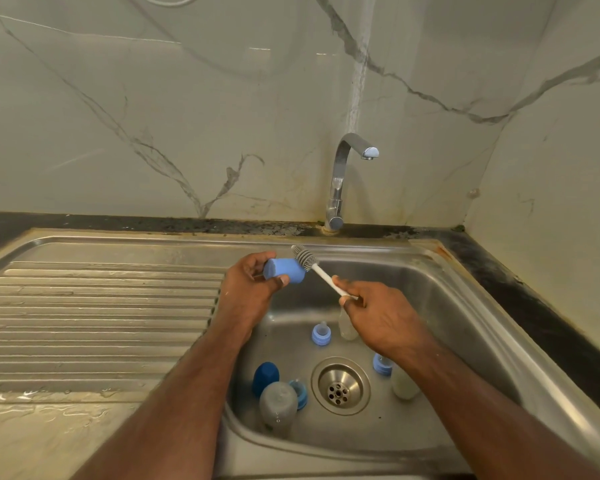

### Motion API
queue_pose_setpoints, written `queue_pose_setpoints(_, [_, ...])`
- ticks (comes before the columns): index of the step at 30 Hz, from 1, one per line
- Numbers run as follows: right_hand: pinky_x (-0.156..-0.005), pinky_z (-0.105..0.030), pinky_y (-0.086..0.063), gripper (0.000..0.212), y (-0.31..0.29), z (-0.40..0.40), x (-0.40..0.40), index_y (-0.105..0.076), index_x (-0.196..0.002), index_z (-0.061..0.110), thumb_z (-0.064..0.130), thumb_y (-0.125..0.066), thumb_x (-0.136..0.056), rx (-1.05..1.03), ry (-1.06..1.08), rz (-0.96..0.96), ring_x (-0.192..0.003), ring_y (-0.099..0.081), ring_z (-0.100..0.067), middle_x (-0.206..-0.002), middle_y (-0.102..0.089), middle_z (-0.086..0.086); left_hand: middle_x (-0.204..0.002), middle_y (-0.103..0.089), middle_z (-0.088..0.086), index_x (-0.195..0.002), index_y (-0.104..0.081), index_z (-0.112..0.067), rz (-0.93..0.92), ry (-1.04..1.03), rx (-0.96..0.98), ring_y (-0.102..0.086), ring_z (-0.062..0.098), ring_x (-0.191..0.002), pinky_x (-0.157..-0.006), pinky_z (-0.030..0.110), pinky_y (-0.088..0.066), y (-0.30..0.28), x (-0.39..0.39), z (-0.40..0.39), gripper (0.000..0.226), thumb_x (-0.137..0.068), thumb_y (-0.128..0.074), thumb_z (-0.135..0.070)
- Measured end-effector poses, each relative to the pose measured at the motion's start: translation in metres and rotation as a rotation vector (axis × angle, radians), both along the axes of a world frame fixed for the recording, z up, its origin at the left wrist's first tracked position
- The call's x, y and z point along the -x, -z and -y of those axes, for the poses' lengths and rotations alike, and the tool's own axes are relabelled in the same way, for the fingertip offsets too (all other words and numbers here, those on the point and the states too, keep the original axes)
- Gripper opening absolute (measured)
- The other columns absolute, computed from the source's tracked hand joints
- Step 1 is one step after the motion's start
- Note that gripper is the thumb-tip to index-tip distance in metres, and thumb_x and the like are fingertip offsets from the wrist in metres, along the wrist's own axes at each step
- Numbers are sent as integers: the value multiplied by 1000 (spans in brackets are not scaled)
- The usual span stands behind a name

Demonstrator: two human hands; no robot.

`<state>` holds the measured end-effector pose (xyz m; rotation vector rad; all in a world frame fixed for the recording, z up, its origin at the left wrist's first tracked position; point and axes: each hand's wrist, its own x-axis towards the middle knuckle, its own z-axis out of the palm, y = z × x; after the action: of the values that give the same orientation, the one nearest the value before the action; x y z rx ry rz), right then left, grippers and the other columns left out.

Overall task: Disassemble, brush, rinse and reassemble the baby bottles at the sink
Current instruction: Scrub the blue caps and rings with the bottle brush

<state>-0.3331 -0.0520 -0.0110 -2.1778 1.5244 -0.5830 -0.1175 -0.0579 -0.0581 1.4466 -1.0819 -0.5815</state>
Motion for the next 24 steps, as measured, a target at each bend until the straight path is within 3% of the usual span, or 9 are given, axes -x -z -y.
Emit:
queue_pose_setpoints(3, [-59, -16, -40, 40, 2, -10, -6, -50, -140, 47, 32, -50, -103, 4, -76, 51, -60, -51, -5, -74, -57, 17, -102, -71, -11, -119, -68, -23, -9, -3, -4, -67, 3, -95, -82, 19, -51, -1, 0, 2, 44, -79, -86, -16])
queue_pose_setpoints(7, [-62, -20, -43, 42, 1, -1, -4, -47, -144, 44, 32, -47, -104, 33, -13, -1, -63, -52, -6, -81, -58, 13, -103, -71, -11, -122, -68, -24, -33, -11, -8, -68, 5, -96, -84, 24, -55, 0, 1, 2, 48, -78, -87, -18])
queue_pose_setpoints(11, [-55, -12, -35, 40, 1, -9, -7, -50, -141, 46, 32, -50, -103, 13, -83, 59, -57, -49, -3, -72, -56, 17, -103, -75, -10, -117, -70, -23, -71, -18, 5, -71, 7, -96, -88, 28, -57, -1, 0, 3, 43, -77, -87, -17])
queue_pose_setpoints(15, [-64, -23, -47, 41, 1, 0, -2, -49, -143, 45, 32, -49, -103, 30, -11, 21, -62, -51, -5, -84, -61, 13, -104, -75, -3, -120, -69, -18, -170, -23, -5, -72, 13, -97, -91, 37, -59, -3, 0, 1, 45, -78, -87, -14])
queue_pose_setpoints(17, [-59, -17, -41, 41, 2, -5, -4, -49, -141, 46, 32, -51, -103, 13, -51, 59, -58, -50, -3, -78, -60, 15, -104, -77, 0, -119, -70, -15, -217, -19, -6, -73, 16, -98, -92, 40, -60, -2, -1, 3, 45, -78, -87, -13])
queue_pose_setpoints(19, [-56, -12, -36, 40, 3, -8, -6, -50, -140, 47, 32, -52, -102, 12, -76, 77, -55, -49, -2, -73, -59, 16, -103, -78, 2, -117, -71, -14, -310, -16, 4, -75, 18, -98, -89, 37, -61, -2, -2, 4, 42, -78, -86, -8])
queue_pose_setpoints(24, [-59, -13, -38, 41, 1, -8, -7, -48, -142, 45, 34, -50, -103, 33, -52, 64, -60, -50, -3, -90, -63, 16, -102, -76, 7, -120, -68, -9, -482, 9, 17, -76, 17, -92, -72, 22, -59, -7, -1, -2, 41, -82, -81, -2])
